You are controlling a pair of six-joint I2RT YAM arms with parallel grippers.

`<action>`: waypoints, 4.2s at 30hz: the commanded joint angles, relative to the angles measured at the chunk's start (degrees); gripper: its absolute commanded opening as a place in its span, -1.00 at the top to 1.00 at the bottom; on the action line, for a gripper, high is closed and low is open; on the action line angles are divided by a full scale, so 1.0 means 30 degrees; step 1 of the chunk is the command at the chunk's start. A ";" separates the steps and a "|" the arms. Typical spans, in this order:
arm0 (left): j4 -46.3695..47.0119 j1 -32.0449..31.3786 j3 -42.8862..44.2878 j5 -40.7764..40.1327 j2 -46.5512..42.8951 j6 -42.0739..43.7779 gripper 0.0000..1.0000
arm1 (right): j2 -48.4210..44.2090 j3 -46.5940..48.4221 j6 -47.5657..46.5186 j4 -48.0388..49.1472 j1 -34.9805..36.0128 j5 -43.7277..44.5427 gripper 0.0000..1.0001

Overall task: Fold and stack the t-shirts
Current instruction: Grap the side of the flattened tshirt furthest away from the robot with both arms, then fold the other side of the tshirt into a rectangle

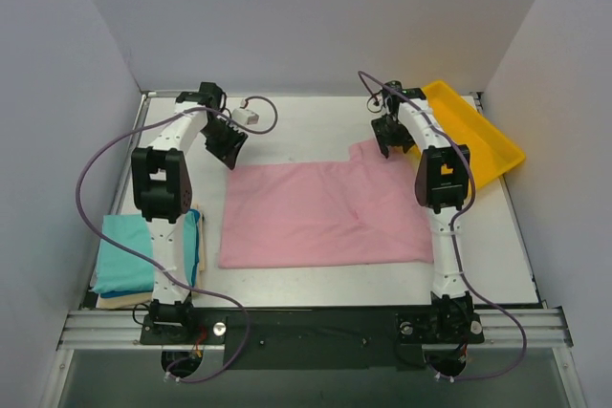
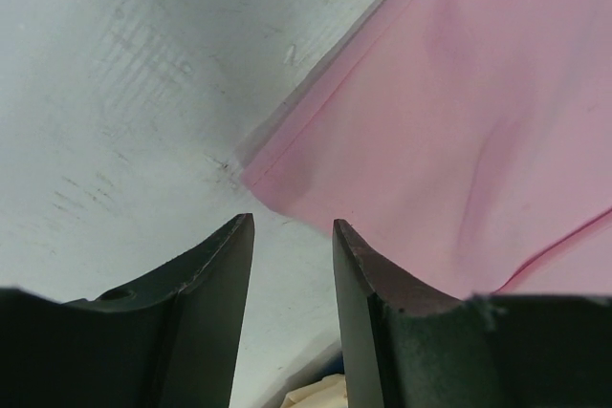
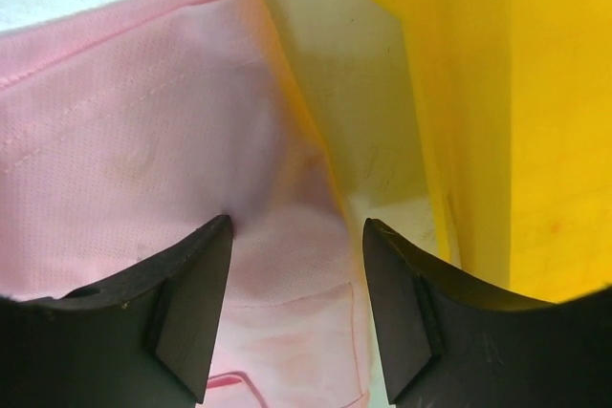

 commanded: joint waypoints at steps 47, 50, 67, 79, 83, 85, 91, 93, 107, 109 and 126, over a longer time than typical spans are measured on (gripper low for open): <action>-0.2014 -0.1120 -1.1256 0.1540 -0.8192 0.8241 1.00 | -1.6502 -2.1314 0.6097 -0.0366 -0.0786 -0.5423 1.00; -0.1513 -0.1355 -1.2311 0.1189 -0.8222 0.8388 1.00 | -1.6238 -2.2223 0.6770 0.0394 -0.0786 -0.5455 1.00; 0.3088 -0.1708 -0.7422 -0.1625 -0.8368 0.7657 1.00 | -1.5447 -1.7773 0.6655 0.0046 -0.2132 -0.3256 1.00; 0.1155 -0.1825 -1.2305 0.0189 -0.9832 0.8095 1.00 | -1.6062 -2.1982 0.7766 0.0863 -0.2045 -0.4631 1.00; -0.0276 -0.1883 -1.3864 0.0425 -0.9921 0.9527 1.00 | -1.5740 -2.3161 0.7973 0.1305 -0.2016 -0.4605 1.00; -0.1766 -0.1854 -1.3546 0.0659 -0.9774 1.0259 0.51 | -1.5681 -2.3250 0.7915 0.1305 -0.1957 -0.4487 1.00; -0.4244 -0.2059 -1.1261 0.0896 -0.9657 1.1850 -0.47 | -1.5769 -2.3162 0.7768 0.1247 -0.1841 -0.4193 1.00; -0.3044 -0.2262 -1.1055 0.0603 -0.9599 1.1090 -0.47 | -1.5740 -2.3192 0.7739 0.1276 -0.1840 -0.4164 1.00; -0.0750 -0.3260 -0.9558 0.0662 -0.5879 0.9765 -0.36 | -1.6061 -2.3484 0.7563 0.1276 -0.1782 -0.3900 1.00; -0.0692 -0.3289 -1.0025 0.0427 -0.5790 1.0057 -0.36 | -1.6178 -2.3514 0.7563 0.1305 -0.1782 -0.3842 1.00; -0.1715 -0.3260 -0.9947 0.0659 -0.6199 0.9679 1.00 | -1.6325 -2.2490 0.7329 0.0837 -0.1782 -0.3637 1.00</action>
